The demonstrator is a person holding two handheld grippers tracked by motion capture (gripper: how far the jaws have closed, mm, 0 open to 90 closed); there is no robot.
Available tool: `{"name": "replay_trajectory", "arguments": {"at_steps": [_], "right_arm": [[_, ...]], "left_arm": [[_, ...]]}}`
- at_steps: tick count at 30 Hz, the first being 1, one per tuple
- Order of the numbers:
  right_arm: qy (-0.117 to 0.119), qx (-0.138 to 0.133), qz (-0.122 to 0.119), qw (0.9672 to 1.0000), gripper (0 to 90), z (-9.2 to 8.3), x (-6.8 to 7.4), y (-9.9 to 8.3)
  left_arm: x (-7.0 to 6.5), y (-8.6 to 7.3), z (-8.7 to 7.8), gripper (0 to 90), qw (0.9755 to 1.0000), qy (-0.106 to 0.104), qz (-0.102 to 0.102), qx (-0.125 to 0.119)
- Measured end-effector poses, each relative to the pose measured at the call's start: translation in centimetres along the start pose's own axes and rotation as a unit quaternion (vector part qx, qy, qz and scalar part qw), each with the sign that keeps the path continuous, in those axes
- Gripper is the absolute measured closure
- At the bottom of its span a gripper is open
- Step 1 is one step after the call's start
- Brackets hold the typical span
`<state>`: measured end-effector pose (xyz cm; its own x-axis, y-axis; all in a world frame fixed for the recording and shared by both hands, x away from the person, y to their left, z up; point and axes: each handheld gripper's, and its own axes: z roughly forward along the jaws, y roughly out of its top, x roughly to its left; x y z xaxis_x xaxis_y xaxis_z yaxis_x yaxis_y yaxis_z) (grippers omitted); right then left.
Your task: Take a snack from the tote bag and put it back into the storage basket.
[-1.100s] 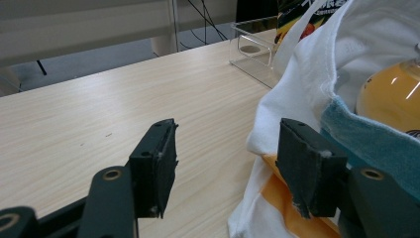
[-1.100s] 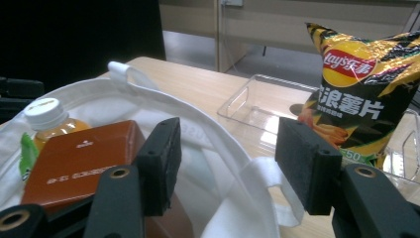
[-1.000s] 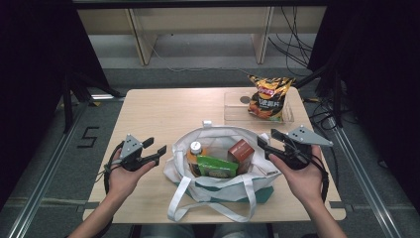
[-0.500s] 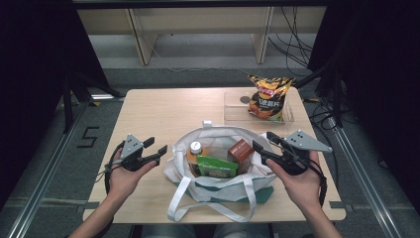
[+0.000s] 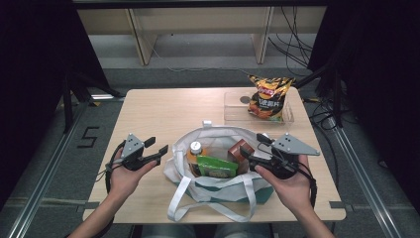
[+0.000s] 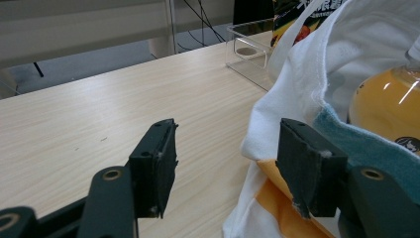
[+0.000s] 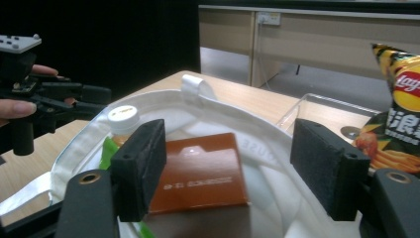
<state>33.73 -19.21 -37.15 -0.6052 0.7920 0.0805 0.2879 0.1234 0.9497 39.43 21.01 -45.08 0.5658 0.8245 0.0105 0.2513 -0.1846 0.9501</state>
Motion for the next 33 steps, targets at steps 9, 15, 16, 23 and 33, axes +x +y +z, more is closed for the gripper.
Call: {"name": "replay_trajectory", "arguments": {"at_steps": [9,15,16,23,33], "right_arm": [[0.013,-0.001,-0.028,0.9995,27.9,1.1,0.5,-0.8],[0.014,0.009,-0.037,0.9992,27.8,1.5,0.7,-1.3],[0.018,0.01,-0.033,0.9992,27.8,1.6,0.9,-1.4],[0.014,0.024,-0.025,0.9993,28.4,2.0,0.8,-1.9],[0.011,0.032,-0.025,0.9991,31.5,2.5,0.7,-2.5]], "left_arm": [[0.1,0.0,0.0,40.2,1.0,0.0,0.002,0.001],[0.1,0.0,0.0,40.2,1.0,0.001,0.002,0.002],[0.1,0.0,0.0,40.2,1.0,0.001,0.001,0.001],[0.0,0.0,0.0,40.2,1.0,0.001,0.002,0.001],[0.0,0.0,0.0,40.2,1.0,0.001,0.001,0.0]]}}
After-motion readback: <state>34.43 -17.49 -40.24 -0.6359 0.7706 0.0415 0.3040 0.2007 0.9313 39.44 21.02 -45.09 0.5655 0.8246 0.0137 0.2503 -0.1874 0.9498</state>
